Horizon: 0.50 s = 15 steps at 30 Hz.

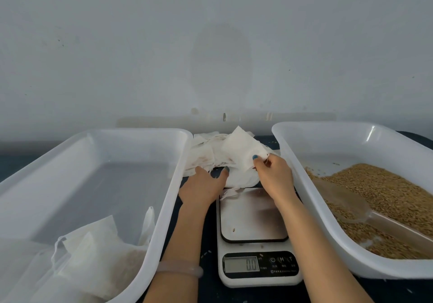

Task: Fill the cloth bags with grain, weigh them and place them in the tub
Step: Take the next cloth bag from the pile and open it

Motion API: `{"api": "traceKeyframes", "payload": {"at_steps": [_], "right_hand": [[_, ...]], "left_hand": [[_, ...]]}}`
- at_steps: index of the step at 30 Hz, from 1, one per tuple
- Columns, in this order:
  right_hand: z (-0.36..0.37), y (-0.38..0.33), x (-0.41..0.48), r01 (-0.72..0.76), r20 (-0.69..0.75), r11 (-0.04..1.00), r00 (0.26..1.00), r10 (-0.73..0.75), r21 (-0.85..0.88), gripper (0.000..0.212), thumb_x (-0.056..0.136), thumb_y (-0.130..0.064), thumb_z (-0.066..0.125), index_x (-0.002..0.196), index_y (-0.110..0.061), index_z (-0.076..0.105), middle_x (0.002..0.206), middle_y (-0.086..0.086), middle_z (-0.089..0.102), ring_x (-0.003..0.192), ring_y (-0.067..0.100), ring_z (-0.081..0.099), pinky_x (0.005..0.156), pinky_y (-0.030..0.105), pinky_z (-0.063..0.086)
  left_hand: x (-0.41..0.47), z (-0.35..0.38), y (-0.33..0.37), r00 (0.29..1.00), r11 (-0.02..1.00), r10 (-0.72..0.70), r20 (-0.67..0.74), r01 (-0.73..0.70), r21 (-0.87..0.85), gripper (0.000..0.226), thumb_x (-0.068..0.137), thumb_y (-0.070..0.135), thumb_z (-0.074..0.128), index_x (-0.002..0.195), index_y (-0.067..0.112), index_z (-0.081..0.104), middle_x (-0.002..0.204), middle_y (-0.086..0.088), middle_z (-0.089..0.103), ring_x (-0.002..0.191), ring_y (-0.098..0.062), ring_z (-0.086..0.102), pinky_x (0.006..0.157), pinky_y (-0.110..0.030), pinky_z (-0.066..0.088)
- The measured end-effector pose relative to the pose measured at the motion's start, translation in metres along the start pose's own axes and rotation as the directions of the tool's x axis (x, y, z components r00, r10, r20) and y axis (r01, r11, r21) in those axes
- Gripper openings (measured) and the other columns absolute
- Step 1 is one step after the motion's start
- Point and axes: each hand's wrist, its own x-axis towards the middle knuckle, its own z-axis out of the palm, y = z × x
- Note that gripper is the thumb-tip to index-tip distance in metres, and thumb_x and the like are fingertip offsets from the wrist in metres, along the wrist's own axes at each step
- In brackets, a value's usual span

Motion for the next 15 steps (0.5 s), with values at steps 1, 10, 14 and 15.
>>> {"api": "traceKeyframes", "payload": {"at_steps": [1, 10, 14, 15], "right_hand": [[0.000, 0.001, 0.001, -0.024, 0.011, 1.000, 1.000, 0.023, 0.010, 0.026, 0.099, -0.034, 0.052, 0.083, -0.015, 0.060, 0.073, -0.001, 0.062, 0.073, 0.023, 0.060, 0.063, 0.032, 0.045], [0.000, 0.002, 0.003, -0.015, 0.027, 0.996, 1.000, 0.013, 0.087, 0.032, 0.099, -0.043, 0.051, 0.097, -0.013, 0.064, 0.090, 0.009, 0.071, 0.086, 0.026, 0.067, 0.076, 0.040, 0.053], [0.000, 0.003, 0.003, -0.016, 0.040, 0.996, 0.999, 0.012, 0.085, 0.032, 0.098, -0.044, 0.054, 0.093, -0.014, 0.064, 0.090, 0.008, 0.071, 0.088, 0.026, 0.067, 0.078, 0.040, 0.053], [0.000, 0.004, 0.003, -0.017, 0.047, 0.996, 0.999, 0.013, 0.082, 0.035, 0.097, -0.044, 0.054, 0.093, -0.011, 0.065, 0.089, 0.009, 0.072, 0.088, 0.028, 0.068, 0.080, 0.042, 0.053]], "left_hand": [[0.002, 0.001, 0.000, 1.000, 0.999, 0.007, 0.029, -0.006, -0.045, 0.075, 0.088, 0.070, 0.044, 0.122, 0.004, 0.055, 0.111, -0.012, 0.068, 0.106, -0.030, 0.063, 0.082, -0.035, 0.047], [0.012, 0.006, -0.001, 0.988, 0.874, 0.132, -0.080, -0.154, -0.461, 0.028, 0.099, 0.018, 0.050, 0.111, 0.031, 0.071, 0.103, 0.001, 0.070, 0.087, -0.016, 0.061, 0.081, -0.031, 0.048], [0.017, 0.008, -0.006, 0.984, 0.942, 0.157, -0.087, -0.176, -0.287, 0.046, 0.098, 0.017, 0.051, 0.143, 0.028, 0.047, 0.121, -0.003, 0.061, 0.113, -0.024, 0.056, 0.097, -0.037, 0.045], [0.017, 0.010, -0.007, 0.981, 0.969, 0.162, -0.106, -0.179, -0.171, 0.049, 0.098, 0.017, 0.053, 0.145, 0.027, 0.044, 0.131, -0.009, 0.055, 0.125, -0.027, 0.049, 0.105, -0.039, 0.039]]}}
